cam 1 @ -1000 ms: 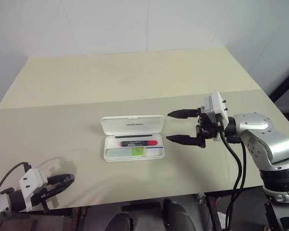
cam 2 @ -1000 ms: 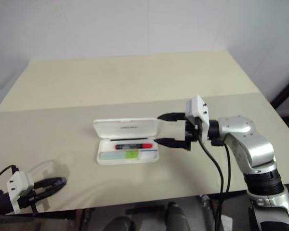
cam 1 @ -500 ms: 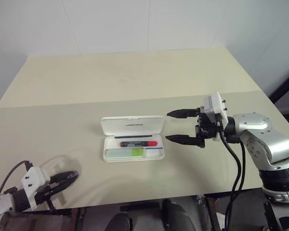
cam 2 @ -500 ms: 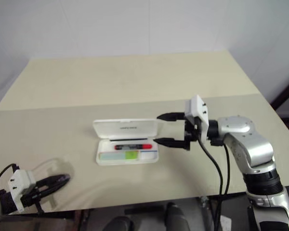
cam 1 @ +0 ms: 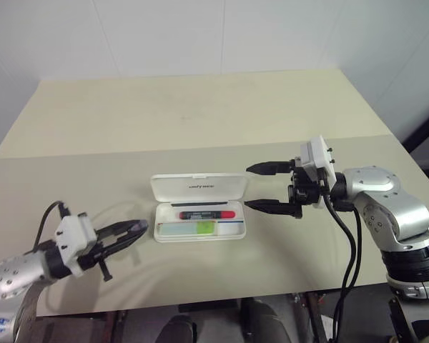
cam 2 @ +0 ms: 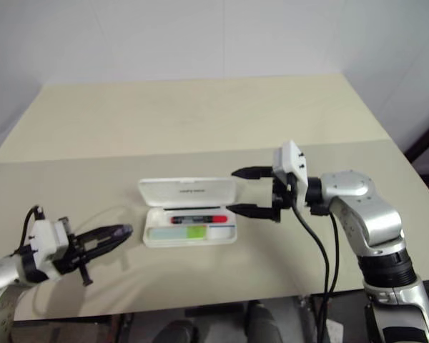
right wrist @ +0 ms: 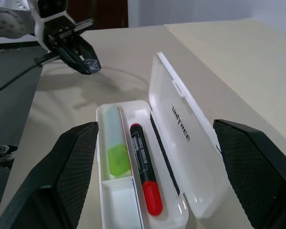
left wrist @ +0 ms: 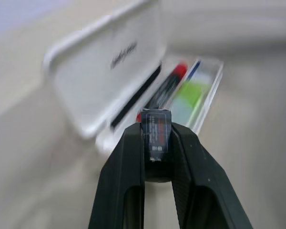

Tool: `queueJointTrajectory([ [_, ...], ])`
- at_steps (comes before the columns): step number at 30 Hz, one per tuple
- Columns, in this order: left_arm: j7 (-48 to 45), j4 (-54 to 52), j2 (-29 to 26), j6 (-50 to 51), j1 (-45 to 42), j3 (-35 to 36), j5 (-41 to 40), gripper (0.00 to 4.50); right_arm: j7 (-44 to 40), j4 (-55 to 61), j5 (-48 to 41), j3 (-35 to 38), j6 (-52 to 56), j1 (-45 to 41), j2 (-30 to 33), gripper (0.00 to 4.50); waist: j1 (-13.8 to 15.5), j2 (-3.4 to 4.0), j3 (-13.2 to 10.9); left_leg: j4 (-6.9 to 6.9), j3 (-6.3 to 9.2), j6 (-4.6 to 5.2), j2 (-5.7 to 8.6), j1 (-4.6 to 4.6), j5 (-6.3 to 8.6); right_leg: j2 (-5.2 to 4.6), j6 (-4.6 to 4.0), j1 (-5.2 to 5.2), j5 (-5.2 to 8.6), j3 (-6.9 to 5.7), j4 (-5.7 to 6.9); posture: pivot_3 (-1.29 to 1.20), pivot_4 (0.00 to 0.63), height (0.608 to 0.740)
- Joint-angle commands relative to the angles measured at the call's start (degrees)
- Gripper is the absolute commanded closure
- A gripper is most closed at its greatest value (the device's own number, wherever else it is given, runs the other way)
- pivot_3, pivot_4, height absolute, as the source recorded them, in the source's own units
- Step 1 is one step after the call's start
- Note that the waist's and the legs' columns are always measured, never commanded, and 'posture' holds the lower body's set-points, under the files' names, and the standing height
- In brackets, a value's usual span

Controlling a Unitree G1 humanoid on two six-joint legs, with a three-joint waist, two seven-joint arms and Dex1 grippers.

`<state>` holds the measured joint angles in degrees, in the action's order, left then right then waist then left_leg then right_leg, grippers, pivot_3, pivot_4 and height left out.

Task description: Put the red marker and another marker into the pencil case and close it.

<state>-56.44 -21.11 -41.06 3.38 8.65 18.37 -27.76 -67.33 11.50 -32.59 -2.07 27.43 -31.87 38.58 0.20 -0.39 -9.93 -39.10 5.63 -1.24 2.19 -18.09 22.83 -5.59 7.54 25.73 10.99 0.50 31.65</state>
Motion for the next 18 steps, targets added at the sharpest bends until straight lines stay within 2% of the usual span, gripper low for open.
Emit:
queueJointTrajectory([
  [1, -1.92, 0.44, -1.89, 1.53, -5.60, -4.52, 0.60, 4.13, -1.33, -0.14, 0.44, 1.46, -1.42, -0.72, 1.79, 0.41, -0.11, 0.02, -0.01, 0.00, 0.00, 0.00, 0.00, -0.02, 0.00, 0.00, 0.00, 0.00, 0.00, -0.01, -0.02, 0.00, 0.150, 0.740],
  [9, -6.08, 7.51, -1.50, 1.60, -18.91, -13.40, 2.81, 4.13, -2.92, 1.04, 0.33, 5.09, -1.57, 3.16, 7.85, 0.41, -0.19, 0.04, -0.03, 0.01, -0.09, 0.02, 0.00, -0.08, 0.02, -0.03, -0.01, 0.09, 0.00, -0.13, -0.03, 0.00, 0.150, 0.740],
  [18, -7.20, 11.10, 1.06, 2.00, -25.41, -21.16, 6.09, 4.13, -1.50, 6.64, -1.04, 9.46, -0.53, 11.15, 11.86, 0.41, -0.07, 0.04, -0.03, 0.00, -0.13, 0.02, 0.00, -0.12, 0.02, -0.05, 0.00, 0.12, 0.00, -0.13, -0.03, 0.00, 0.150, 0.740],
])
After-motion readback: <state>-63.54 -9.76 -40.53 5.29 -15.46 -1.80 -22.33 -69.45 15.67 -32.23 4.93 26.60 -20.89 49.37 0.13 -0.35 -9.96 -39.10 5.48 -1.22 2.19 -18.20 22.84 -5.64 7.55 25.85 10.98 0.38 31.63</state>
